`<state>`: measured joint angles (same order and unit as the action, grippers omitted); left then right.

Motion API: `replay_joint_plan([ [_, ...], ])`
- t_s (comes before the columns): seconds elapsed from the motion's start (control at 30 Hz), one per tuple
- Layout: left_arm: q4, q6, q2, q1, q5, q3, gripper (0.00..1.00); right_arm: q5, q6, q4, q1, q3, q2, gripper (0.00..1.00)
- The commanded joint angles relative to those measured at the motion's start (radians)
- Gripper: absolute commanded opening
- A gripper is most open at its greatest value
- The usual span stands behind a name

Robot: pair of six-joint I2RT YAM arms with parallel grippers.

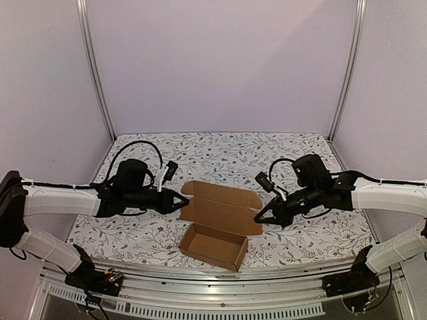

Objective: Fold the paper box

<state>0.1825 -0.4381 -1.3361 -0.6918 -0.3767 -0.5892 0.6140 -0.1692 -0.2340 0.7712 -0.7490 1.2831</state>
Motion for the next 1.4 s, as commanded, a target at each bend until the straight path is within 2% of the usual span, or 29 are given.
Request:
replay_joint_plan([
  [0.0, 0.015, -0.001, -0.018, 0.006, 0.017, 0.017, 0.14, -0.007, 0.016, -0.01, -0.004, -0.027, -0.002, 0.0],
  [0.33, 0.015, -0.002, -0.02, 0.002, 0.011, 0.021, 0.14, -0.027, 0.01, -0.008, -0.003, -0.027, -0.006, 0.0],
  [0.6, -0.002, 0.0, 0.003, -0.003, 0.01, 0.029, 0.0, -0.067, -0.003, 0.0, -0.001, -0.026, -0.012, 0.0],
  [0.8, -0.025, -0.001, 0.036, -0.01, 0.037, 0.027, 0.0, -0.147, -0.027, 0.024, 0.035, -0.026, -0.029, 0.0],
  [1.2, -0.159, -0.006, 0.126, -0.085, 0.224, -0.024, 0.0, -0.596, -0.163, 0.032, 0.276, -0.061, -0.061, 0.0],
  [1.37, -0.179, -0.014, 0.144, -0.11, 0.292, -0.03, 0.0, -0.831, -0.218, 0.043, 0.35, -0.085, -0.019, 0.0],
])
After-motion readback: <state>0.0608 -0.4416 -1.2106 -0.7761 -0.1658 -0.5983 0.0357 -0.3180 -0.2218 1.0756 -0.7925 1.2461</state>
